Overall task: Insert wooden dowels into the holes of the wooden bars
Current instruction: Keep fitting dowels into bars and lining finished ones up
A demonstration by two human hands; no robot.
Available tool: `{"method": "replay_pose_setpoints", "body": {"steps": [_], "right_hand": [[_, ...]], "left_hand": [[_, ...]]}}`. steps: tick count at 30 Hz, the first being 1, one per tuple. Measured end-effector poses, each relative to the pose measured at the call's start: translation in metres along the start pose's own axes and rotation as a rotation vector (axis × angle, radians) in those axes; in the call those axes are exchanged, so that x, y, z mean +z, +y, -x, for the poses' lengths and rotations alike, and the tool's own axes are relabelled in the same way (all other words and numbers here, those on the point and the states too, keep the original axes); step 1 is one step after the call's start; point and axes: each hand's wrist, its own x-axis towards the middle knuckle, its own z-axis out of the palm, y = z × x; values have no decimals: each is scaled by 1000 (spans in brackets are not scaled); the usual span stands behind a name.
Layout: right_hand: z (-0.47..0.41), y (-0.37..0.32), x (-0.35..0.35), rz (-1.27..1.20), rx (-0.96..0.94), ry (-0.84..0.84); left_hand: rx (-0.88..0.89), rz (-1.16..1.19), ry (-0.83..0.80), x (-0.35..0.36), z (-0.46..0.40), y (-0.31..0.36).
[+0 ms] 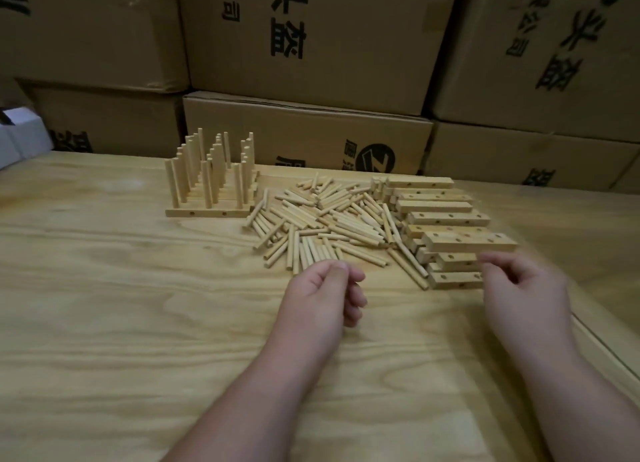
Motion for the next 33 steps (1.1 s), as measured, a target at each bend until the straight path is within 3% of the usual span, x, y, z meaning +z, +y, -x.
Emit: {"method": "replay_pose_setpoints", "body": {"steps": [6, 16, 21, 30, 33], "right_hand": [[-10, 20, 6, 393, -90, -196], [12, -1, 16, 456, -247, -371], [5, -4, 17, 646, -313, -375], [11, -3, 17, 651, -467, -429], [13, -7, 16, 494, -606, -399]], "left_hand": [[3, 13, 34, 0, -1, 1], [-7, 22, 45, -4, -3, 2], [-6, 33, 44, -4, -4, 2], [-5, 43, 42, -5, -4, 0], [19, 24, 38, -5, -2, -1]]}}
